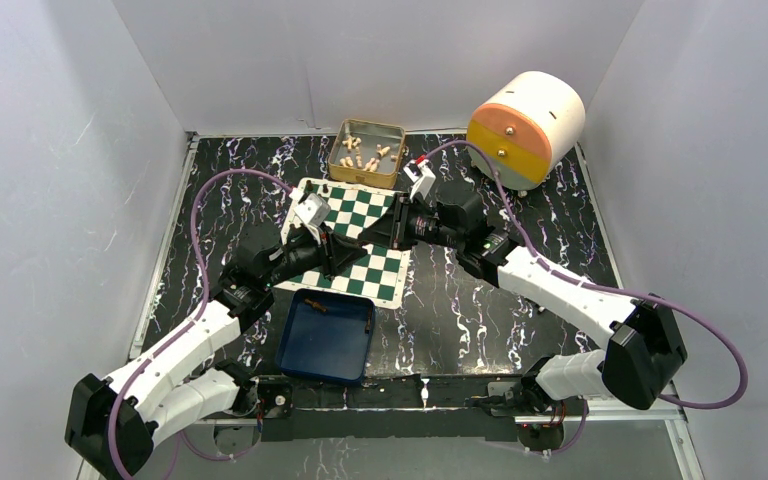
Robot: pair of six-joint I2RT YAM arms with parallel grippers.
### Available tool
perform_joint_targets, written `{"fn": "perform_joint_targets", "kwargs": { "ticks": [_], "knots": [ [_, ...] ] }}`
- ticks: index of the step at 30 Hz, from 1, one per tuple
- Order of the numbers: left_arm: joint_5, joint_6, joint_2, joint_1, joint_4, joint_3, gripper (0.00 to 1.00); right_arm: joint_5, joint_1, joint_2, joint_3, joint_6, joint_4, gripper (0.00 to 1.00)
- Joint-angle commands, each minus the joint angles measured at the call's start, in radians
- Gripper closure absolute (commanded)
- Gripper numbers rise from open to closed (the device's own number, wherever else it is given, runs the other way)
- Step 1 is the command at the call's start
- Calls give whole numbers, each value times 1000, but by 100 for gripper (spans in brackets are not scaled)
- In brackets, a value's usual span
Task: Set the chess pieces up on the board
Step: Place the chess piece on the chessboard.
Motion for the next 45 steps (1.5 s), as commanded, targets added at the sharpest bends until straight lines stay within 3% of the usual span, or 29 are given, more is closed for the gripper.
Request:
{"fn": "perform_joint_targets", "kwargs": {
  "ticks": [1, 3, 5, 15, 24, 29, 34, 39, 45],
  "knots": [
    [-15, 17, -30, -5, -4, -8, 100, 38, 2, -33, -7, 18, 71, 72],
    [-32, 16, -36, -5, -10, -10, 100, 47, 4, -39, -12, 25, 68, 61],
    [-42, 10, -41, -5, -7, -13, 100, 65, 4, -47, -25, 31, 70, 59],
    [-74, -14, -42, -5, 14, -20, 100, 44, 4, -48, -47, 52, 94, 67],
    [-96, -35, -37, -5, 41, -34, 100, 28, 3, -52, -74, 89, 123, 61],
    [-95, -38, -32, -5, 41, -32, 100, 8, 4, -39, -75, 99, 141, 71],
    [-110, -41, -40, -5, 45, -40, 100, -2, 5, -31, -80, 126, 158, 62],
    [-108, -48, -39, -5, 55, -41, 100, -14, 5, -21, -82, 137, 170, 68],
    [-98, -56, -48, -5, 93, -55, 100, -16, 7, -10, -81, 146, 177, 68]
  ]
}}
